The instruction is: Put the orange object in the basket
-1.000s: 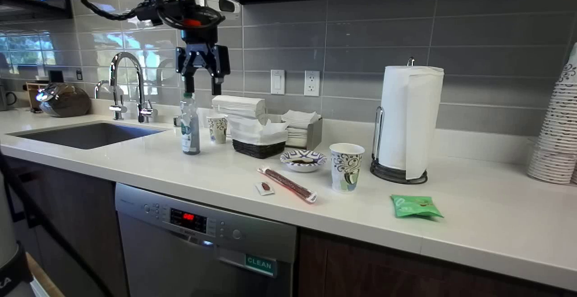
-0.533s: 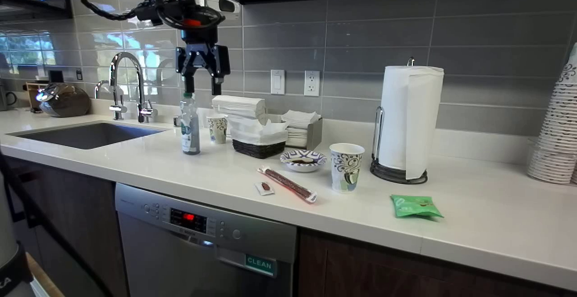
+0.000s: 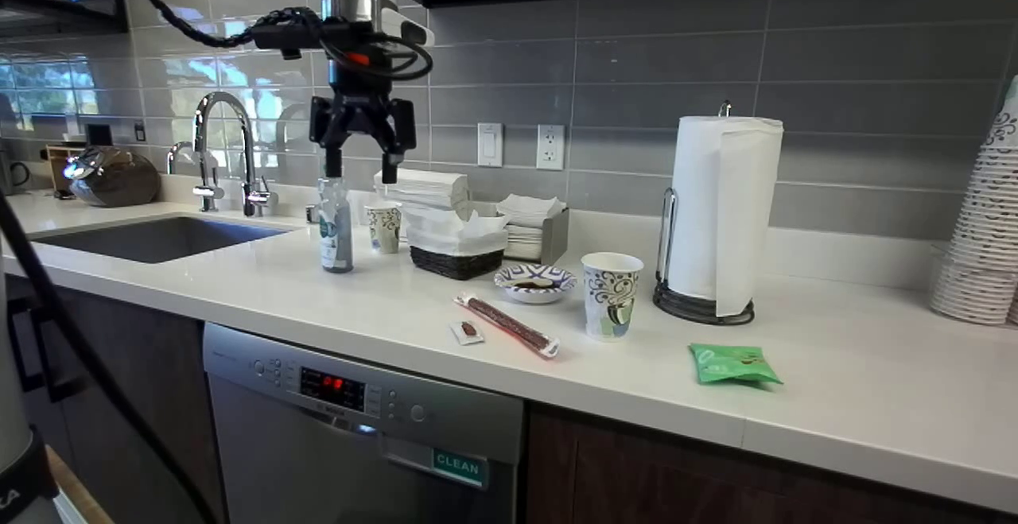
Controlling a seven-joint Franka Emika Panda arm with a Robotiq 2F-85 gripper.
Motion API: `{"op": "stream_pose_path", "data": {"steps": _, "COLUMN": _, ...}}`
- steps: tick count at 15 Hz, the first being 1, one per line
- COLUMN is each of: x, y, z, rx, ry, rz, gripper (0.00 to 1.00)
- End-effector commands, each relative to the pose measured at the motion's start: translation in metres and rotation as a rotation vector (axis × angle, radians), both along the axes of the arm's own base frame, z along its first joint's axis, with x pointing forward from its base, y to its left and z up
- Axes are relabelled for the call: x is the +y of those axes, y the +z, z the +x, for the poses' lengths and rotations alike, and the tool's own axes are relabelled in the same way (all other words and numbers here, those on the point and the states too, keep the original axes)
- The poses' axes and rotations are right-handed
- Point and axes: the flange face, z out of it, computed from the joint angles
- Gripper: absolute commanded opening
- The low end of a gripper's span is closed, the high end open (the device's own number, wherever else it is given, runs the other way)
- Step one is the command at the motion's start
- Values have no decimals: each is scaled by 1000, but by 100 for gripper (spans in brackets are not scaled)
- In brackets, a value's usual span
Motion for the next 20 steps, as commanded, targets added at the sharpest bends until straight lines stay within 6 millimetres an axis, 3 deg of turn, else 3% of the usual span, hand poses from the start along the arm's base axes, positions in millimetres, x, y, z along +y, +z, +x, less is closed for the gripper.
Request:
{"op": "stream_pose_path", "data": {"steps": 1, "x": -17, "y": -21, "z": 23, "rx": 15, "ry": 130, "rz": 19, "gripper": 100}}
{"op": "stream_pose_path", "data": {"steps": 5, "x": -42, "y": -47, "z": 37, "rx": -11, "ry": 287, "rz": 33, "gripper": 100}}
{"op": "stream_pose_path", "data": {"steps": 10, "x": -71, "y": -93, "z": 43, "rx": 59, "ry": 442, "rz": 7, "gripper": 100}}
{"op": "stream_pose_path", "data": {"steps": 11, "x": -62, "y": -74, "z": 39, "rx": 22, "ry": 384, "rz": 28, "gripper": 100}}
{"op": "stream_pose_path", "data": {"steps": 20, "x": -74, "y": -115, "z": 47, "rx": 67, "ry": 517, "rz": -57, "gripper": 100}}
